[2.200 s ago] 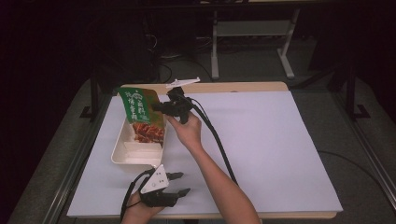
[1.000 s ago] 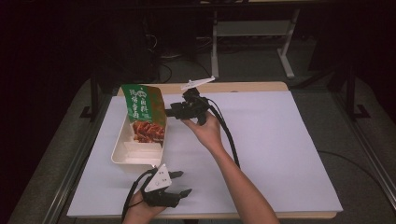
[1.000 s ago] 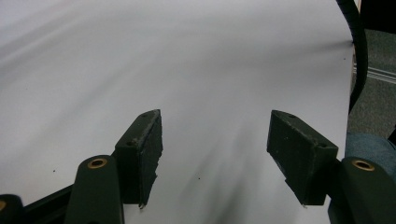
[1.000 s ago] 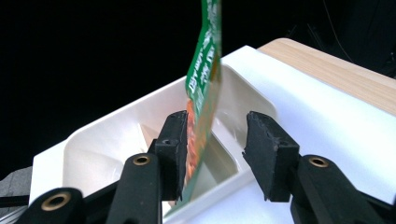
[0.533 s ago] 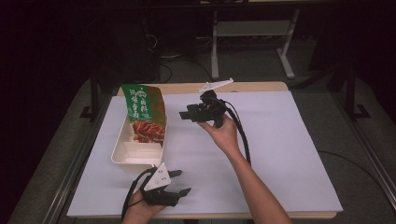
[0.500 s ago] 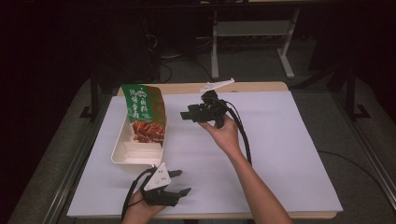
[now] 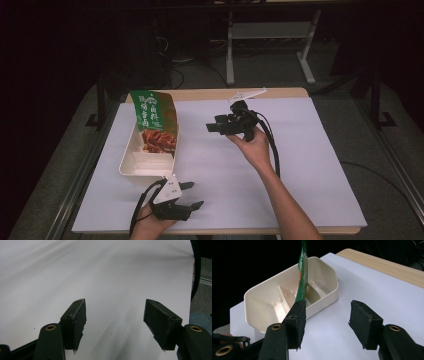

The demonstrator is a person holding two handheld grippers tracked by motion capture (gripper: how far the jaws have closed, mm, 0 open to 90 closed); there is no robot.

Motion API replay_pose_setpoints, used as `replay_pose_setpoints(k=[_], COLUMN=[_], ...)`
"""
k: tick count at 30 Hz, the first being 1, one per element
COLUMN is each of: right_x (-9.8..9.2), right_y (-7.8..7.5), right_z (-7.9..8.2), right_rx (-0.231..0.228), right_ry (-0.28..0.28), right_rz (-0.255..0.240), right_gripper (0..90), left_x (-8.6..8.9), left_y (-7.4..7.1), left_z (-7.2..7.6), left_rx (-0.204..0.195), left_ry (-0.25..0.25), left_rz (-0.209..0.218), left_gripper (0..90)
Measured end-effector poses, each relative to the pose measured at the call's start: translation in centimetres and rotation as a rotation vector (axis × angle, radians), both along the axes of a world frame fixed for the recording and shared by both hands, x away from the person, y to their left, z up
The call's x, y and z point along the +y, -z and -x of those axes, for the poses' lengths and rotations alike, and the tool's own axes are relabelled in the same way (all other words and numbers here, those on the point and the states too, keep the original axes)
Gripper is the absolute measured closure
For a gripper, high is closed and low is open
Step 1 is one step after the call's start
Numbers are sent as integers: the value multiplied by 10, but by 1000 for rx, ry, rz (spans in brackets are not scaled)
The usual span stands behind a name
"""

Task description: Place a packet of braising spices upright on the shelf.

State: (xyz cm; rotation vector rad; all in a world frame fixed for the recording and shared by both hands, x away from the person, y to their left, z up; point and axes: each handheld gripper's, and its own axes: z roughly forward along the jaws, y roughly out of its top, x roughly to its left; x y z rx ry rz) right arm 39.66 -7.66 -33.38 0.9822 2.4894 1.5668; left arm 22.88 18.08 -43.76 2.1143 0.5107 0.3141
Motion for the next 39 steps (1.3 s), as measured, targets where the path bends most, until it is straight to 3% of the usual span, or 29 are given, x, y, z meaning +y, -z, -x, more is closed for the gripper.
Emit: replay_pose_setpoints(k=[39], right_x=[-56], right_y=[17], right_z=[25], right_rx=[45], right_ry=[41], right_rz=[-1], right_gripper=[412], left_x=[3], left_y=[-1], left_z=[-2], left_rx=[5], left_ry=[-13], left_rz=[-5], left_gripper=[333])
